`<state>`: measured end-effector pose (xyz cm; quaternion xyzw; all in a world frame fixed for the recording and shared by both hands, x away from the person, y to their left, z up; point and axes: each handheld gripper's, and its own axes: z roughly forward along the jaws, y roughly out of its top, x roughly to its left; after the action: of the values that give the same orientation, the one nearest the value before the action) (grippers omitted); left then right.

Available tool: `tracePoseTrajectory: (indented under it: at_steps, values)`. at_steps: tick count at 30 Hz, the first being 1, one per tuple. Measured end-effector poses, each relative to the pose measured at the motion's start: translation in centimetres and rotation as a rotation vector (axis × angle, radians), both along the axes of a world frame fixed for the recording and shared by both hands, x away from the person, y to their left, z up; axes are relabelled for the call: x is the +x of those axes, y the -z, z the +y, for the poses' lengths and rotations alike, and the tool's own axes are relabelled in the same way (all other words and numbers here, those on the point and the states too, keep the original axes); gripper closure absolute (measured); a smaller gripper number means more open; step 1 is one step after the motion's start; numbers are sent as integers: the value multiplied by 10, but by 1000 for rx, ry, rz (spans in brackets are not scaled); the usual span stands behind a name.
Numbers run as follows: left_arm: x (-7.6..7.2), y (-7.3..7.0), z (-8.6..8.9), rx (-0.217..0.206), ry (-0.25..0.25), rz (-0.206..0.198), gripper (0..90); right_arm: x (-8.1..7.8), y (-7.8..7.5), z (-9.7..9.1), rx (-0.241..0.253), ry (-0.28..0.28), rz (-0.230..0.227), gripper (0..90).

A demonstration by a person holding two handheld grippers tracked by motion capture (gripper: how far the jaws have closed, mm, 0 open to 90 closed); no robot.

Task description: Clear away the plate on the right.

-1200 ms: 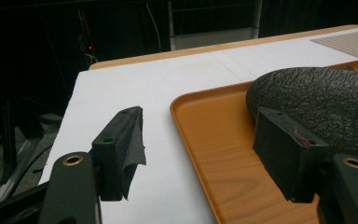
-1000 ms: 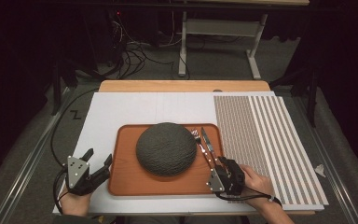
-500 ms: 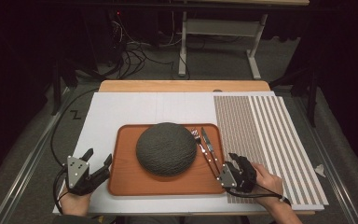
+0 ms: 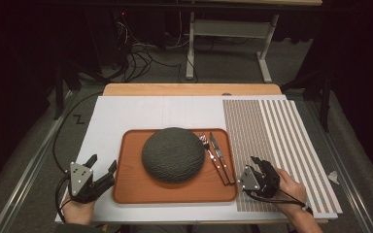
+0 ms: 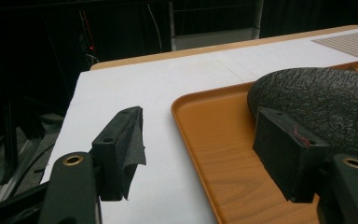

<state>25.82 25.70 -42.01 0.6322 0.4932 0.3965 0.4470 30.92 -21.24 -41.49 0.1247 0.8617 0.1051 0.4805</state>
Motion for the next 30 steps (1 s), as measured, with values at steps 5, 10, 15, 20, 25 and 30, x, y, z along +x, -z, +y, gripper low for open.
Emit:
tracePoseTrajectory:
  at_steps: [5,10,15,20,25,30]
  values:
    - [0,0,0,-2,-1,-1,332,1,1,-7,5,14,3,632]
    - [0,0,0,-1,-1,-1,333,4,-1,-15,43,24,10,620]
    - [0,0,0,-1,-1,-1,333,7,-1,-25,102,47,23,592]
    - [0,0,0,-1,-1,-2,333,11,-1,-41,243,91,50,565]
    - [0,0,0,0,-2,-2,333,17,-4,-60,425,130,77,534]
    - [-1,-1,1,1,-5,-4,333,20,-7,-81,616,171,104,515]
